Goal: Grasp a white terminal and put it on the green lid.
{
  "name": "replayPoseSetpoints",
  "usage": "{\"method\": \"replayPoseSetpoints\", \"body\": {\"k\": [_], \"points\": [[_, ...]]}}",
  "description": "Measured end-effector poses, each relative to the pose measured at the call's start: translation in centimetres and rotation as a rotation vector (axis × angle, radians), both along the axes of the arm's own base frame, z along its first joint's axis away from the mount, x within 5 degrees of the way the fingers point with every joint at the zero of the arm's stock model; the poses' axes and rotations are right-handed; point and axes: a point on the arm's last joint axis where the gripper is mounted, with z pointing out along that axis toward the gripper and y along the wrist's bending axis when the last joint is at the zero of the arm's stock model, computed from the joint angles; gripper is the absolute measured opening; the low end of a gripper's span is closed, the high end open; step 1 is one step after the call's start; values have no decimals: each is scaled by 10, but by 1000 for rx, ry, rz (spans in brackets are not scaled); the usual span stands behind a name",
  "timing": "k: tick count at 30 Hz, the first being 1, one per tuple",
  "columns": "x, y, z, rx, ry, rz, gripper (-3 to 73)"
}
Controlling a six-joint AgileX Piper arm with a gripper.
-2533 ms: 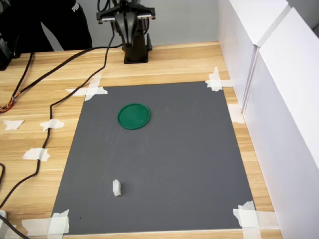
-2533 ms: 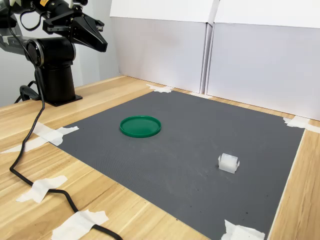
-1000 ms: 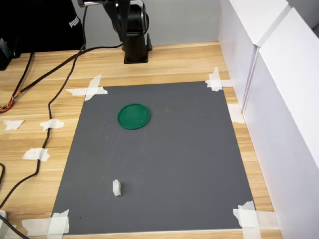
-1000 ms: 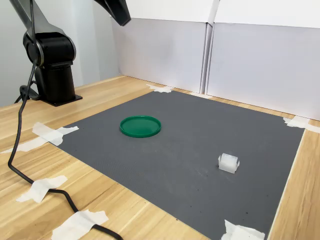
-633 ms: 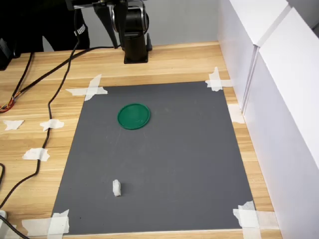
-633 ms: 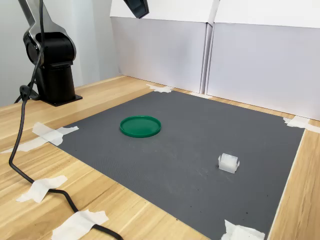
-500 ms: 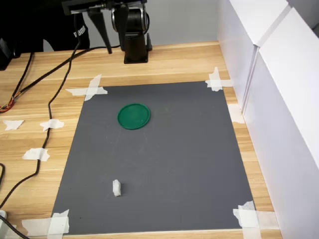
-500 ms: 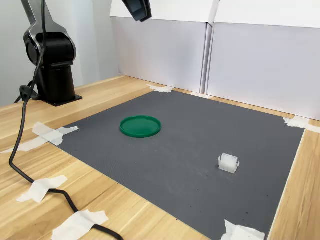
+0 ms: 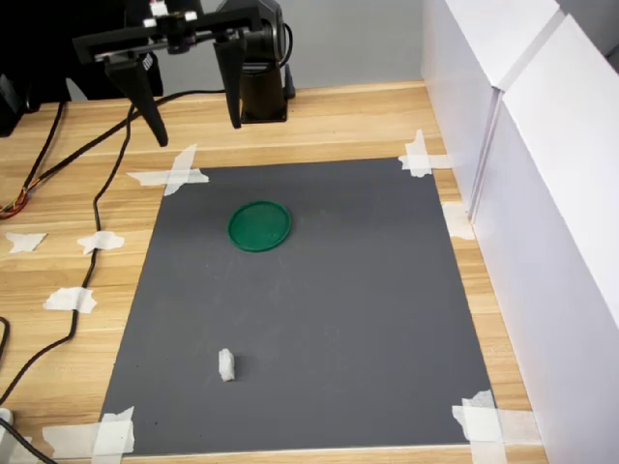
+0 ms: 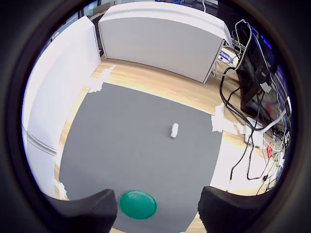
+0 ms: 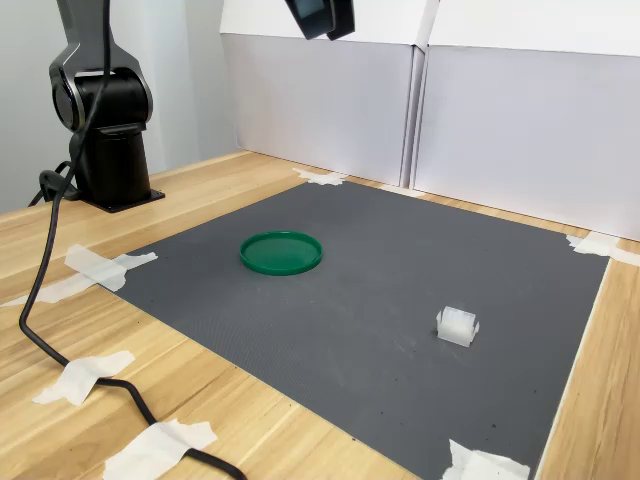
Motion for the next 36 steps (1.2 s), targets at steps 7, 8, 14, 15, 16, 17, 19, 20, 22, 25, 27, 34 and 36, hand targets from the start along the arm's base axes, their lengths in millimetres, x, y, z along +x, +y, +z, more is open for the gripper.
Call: {"method": "replayPoseSetpoints", "body": {"k": [7,8,14,15,16,17,19,20,22,25,27,34,36], "points": [[50,-3,-10,1,26,2,715],[56,-3,-13,1,31,3,715],[92,-6,-38,-5,79,18,693],[97,-6,-43,-7,89,24,689],[101,-6,-49,-9,99,28,687],[105,-6,-53,-9,105,30,685],[115,-7,-62,-11,112,34,684],[119,-7,-66,-11,114,33,684],[127,-8,-74,-11,120,33,684],[137,-8,-86,-13,125,38,684],[141,-5,-97,-17,143,48,684],[155,8,-126,-32,173,75,682],[157,7,-132,-35,173,71,682]]}}
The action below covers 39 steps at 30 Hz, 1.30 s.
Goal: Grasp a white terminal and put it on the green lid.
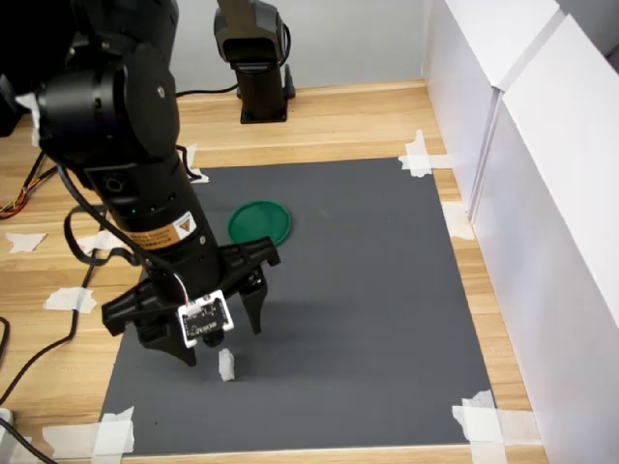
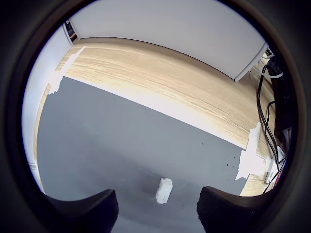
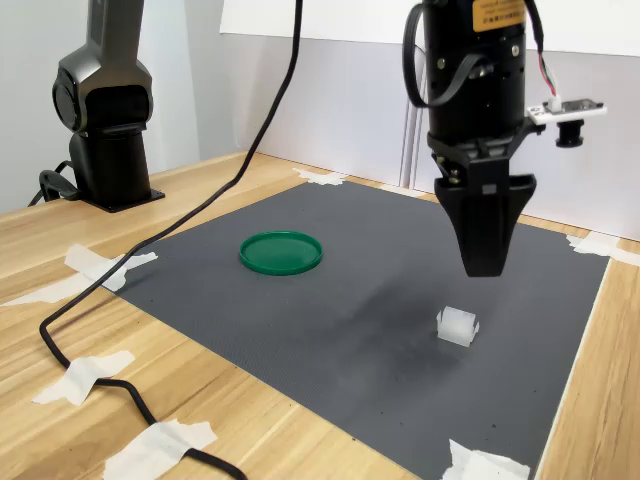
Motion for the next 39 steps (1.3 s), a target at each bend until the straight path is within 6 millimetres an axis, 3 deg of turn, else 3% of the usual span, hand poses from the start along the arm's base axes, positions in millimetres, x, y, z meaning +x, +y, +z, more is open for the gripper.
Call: {"method": "replayPoseSetpoints", "body": {"k": [13,32,39], "points": [[10,-4,-33,-32,56,-45,682],[16,-3,-60,-18,107,-26,682],[16,-3,-60,-17,108,-26,615]]}}
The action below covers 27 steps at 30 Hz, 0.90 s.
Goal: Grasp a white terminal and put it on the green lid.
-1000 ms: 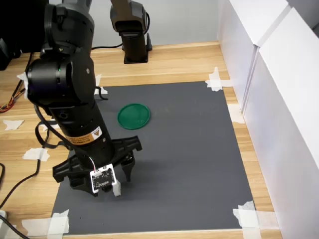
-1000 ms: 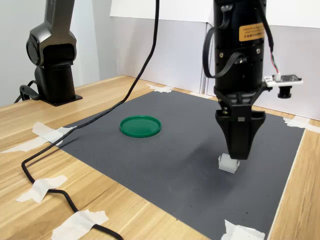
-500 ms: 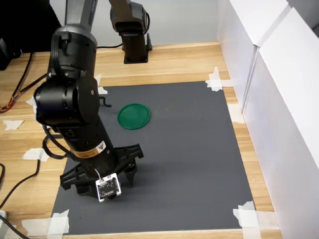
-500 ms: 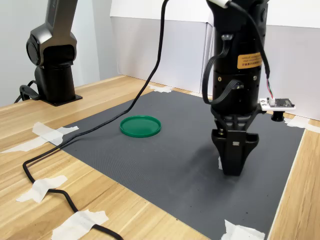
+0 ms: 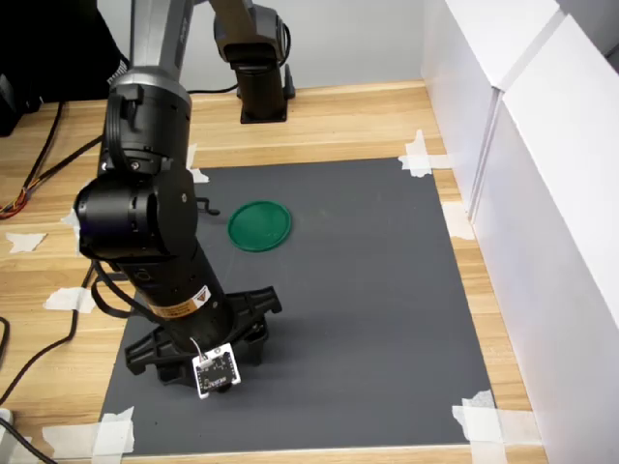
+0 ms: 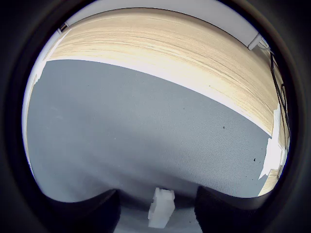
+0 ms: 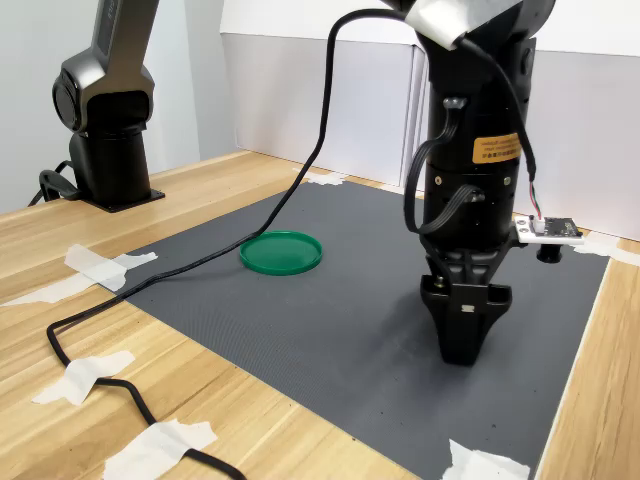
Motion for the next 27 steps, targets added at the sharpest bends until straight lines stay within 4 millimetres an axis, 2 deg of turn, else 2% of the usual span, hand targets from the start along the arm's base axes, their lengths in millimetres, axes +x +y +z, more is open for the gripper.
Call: {"method": "replayPoseSetpoints", "body": {"k": [4,12,15,21,25,27], "points": [[0,0,0,2,0,-1,490],[0,3,0,40,-1,-12,170],[0,5,0,57,-1,-18,89],[-4,5,6,61,20,-15,85],[-14,4,36,44,3,6,85],[-23,4,61,32,-21,22,85]]}}
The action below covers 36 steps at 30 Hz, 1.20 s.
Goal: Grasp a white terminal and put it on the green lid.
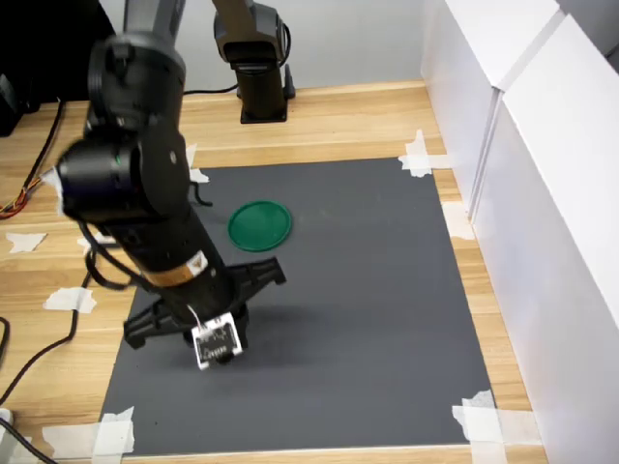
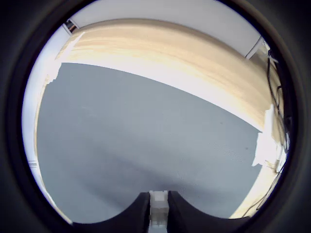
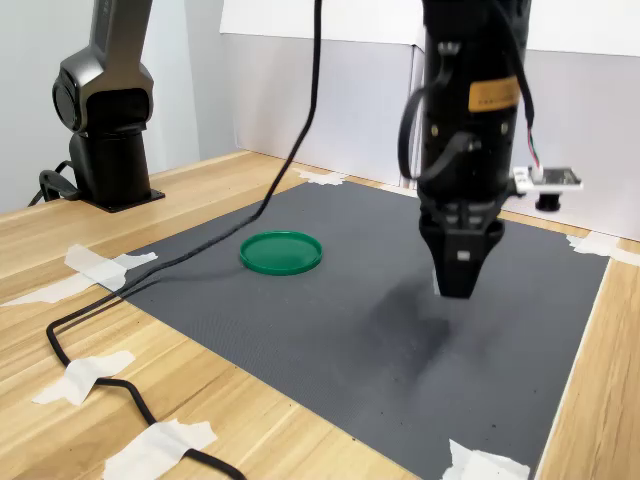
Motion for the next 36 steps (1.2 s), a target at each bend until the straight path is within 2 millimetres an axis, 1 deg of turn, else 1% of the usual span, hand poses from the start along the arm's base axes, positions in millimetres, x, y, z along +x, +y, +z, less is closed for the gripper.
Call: {"method": "replayPoseSetpoints", "body": {"k": [6,9,11,15,18,23,26,30,36], "points": [[-36,1,71,-25,-92,66,85],[-60,1,89,-38,-112,99,85],[-79,1,92,-47,-106,127,85],[-118,2,85,-87,-94,249,85],[-141,2,75,-114,-79,343,85],[-169,3,51,-114,-10,394,85],[-180,3,35,-108,22,392,85],[-187,3,16,-109,7,362,85],[-192,2,-8,-123,-36,341,85]]}}
